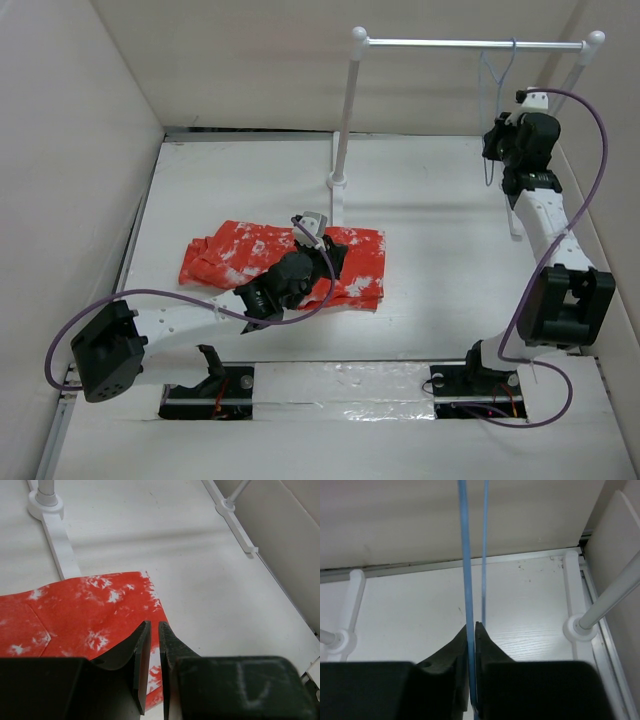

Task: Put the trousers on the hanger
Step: Pick up the hanger from the clothesline.

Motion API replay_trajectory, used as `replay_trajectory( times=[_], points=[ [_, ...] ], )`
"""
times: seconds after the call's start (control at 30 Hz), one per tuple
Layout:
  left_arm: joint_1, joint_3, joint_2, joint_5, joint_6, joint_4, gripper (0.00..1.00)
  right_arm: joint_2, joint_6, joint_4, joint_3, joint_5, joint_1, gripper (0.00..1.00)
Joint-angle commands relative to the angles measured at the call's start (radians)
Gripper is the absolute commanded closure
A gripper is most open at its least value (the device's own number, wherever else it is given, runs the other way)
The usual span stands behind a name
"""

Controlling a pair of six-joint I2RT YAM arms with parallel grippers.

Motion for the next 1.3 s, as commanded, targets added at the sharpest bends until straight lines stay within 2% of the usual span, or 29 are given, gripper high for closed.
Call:
replay_trajectory(
  times=[0.0,0.03,0.17,0.33,0.5,0.6,0.9,1.1,1.27],
  points=[
    [0.005,-0.004,-0.013,0.010,-0.005,0.053,0.90,-0.057,-0.017,0.076,-0.015,-0.001,0.011,0.97],
    [0.005,-0.004,-0.010,0.012,-0.005,0.054,0.90,-0.061,-0.020,0.076,-0.015,-0.004,0.011,1.00],
    [0.005,0.000,0.001,0.012,-0.007,0.054,0.89,-0.123,-0.024,0.144,-0.036,-0.030,0.020,1.00],
    [0.005,0.019,0.028,0.030,0.003,0.059,0.73,-0.210,-0.034,0.160,-0.054,-0.031,0.020,1.00],
    [0.005,0.056,0.051,0.064,0.004,0.059,0.64,-0.262,-0.040,0.100,-0.099,-0.021,0.029,1.00],
    [0.005,0.097,0.048,0.104,0.010,0.050,0.59,-0.308,-0.038,0.097,-0.186,-0.018,0.029,1.00],
    [0.005,0.229,0.097,0.154,-0.008,0.034,0.58,-0.430,-0.014,0.169,-0.522,-0.022,0.095,1.00],
    [-0.005,0.434,0.284,0.184,0.004,0.020,0.56,-0.485,0.015,0.200,-0.698,0.022,0.206,1.00],
    [-0.005,0.687,0.523,0.182,0.027,-0.056,0.53,-0.505,0.040,0.293,-0.859,0.016,0.233,1.00]
  ],
)
